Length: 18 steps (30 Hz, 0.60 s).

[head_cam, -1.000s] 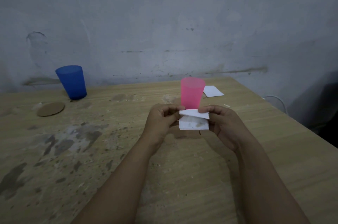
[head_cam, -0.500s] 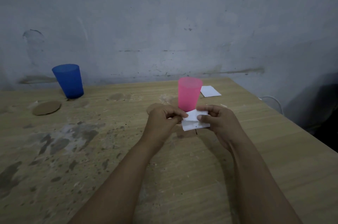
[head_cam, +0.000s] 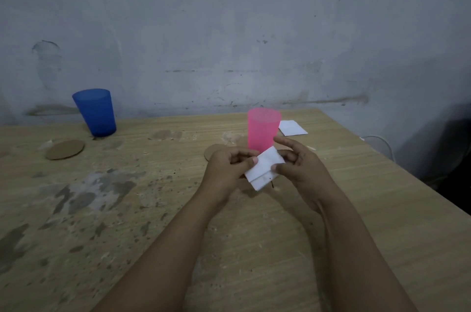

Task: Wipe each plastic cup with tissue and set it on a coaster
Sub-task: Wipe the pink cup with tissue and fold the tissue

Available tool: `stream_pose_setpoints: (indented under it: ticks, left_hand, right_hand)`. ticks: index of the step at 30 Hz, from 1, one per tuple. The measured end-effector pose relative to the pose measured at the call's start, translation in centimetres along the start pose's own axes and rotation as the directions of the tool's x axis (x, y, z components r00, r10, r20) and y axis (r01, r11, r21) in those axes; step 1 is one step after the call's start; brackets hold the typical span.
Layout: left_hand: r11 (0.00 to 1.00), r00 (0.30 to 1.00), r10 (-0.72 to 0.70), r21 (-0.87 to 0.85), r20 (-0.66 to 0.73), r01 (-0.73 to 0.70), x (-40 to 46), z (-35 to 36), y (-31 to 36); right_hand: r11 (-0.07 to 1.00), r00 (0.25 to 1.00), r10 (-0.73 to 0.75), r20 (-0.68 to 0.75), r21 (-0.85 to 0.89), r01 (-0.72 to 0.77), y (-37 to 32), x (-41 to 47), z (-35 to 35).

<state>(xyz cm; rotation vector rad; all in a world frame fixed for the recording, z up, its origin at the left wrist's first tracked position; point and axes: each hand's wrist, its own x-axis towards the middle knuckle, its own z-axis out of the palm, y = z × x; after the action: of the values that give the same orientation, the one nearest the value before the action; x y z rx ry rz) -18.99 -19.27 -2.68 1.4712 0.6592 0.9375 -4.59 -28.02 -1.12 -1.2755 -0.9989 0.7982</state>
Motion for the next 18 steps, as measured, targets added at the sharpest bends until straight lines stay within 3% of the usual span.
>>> stream_pose_setpoints:
  ticks: [6,18]
  left_hand:
    - [0.999,0.999,0.004,-0.048,-0.044,-0.007,-0.1,0.0,0.4]
    - [0.994,0.997,0.032,-0.100,-0.075,-0.040,-0.2,0.7,0.6]
  right_hand:
    - [0.958,0.994,0.112,0.019,0.263,-0.113,-0.1,0.1,0.6]
    - [0.957,0.990,0.138,-0.038,0.262,-0.124,-0.4,-0.3,1.9]
